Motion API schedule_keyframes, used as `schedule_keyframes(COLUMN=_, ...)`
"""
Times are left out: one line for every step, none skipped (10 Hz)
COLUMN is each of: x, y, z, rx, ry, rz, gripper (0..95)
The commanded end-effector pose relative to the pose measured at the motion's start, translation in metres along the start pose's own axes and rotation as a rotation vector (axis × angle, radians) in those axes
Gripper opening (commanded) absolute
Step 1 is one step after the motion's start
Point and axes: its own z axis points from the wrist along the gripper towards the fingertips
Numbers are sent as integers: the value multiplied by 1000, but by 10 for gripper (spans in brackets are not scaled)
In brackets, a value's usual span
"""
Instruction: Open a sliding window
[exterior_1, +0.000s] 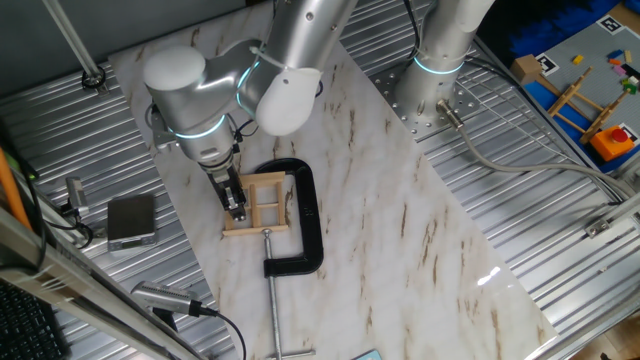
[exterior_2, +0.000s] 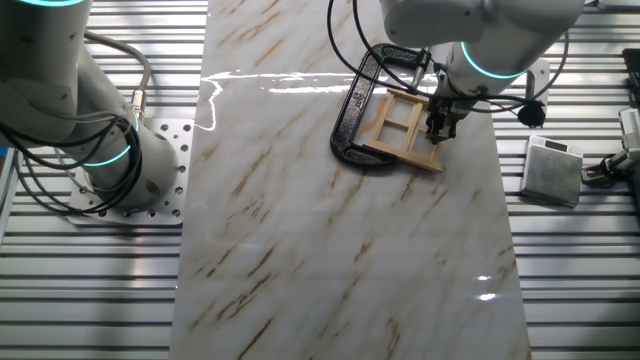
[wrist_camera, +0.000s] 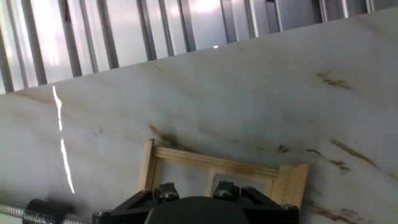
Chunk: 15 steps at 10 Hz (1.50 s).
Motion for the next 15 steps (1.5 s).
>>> schedule_keyframes(x=-1, y=1, z=1, rx=-5, ry=0, rz=-2, gripper=380)
schedule_keyframes(x=-1, y=2, z=2, rx=-5, ry=2, rz=-3, gripper=380)
schedule_keyframes(x=-1, y=2, z=2, rx=-5, ry=3, rz=-4, gripper=380)
schedule_keyframes(x=-1, y=2, z=2, rx=-5, ry=3, rz=-7, gripper=380)
schedule_keyframes(x=-1, y=2, z=2, rx=-5, ry=4, rz=-9, gripper=380)
schedule_keyframes(x=-1, y=2, z=2, rx=-6, ry=4, rz=-11, gripper=380)
schedule_keyframes(x=-1, y=2, z=2, rx=-6, ry=4, rz=-11, gripper=380)
schedule_keyframes(x=-1, y=2, z=2, rx=-9, ry=5, rz=-11, gripper=380)
schedule_keyframes(x=-1, y=2, z=2, rx=-11, ry=5, rz=-11, gripper=380)
schedule_keyframes(x=-1, y=3, z=2, rx=-14, ry=5, rz=-11, gripper=380)
schedule_keyframes(x=-1, y=3, z=3, rx=-16, ry=5, rz=-11, gripper=380)
schedule_keyframes(x=-2, y=3, z=3, rx=-17, ry=5, rz=-11, gripper=380)
schedule_keyframes(x=-2, y=4, z=3, rx=-18, ry=5, rz=-11, gripper=380)
schedule_keyframes(x=-2, y=4, z=4, rx=-18, ry=5, rz=-11, gripper=380)
schedule_keyframes(x=-2, y=5, z=4, rx=-18, ry=6, rz=-12, gripper=380)
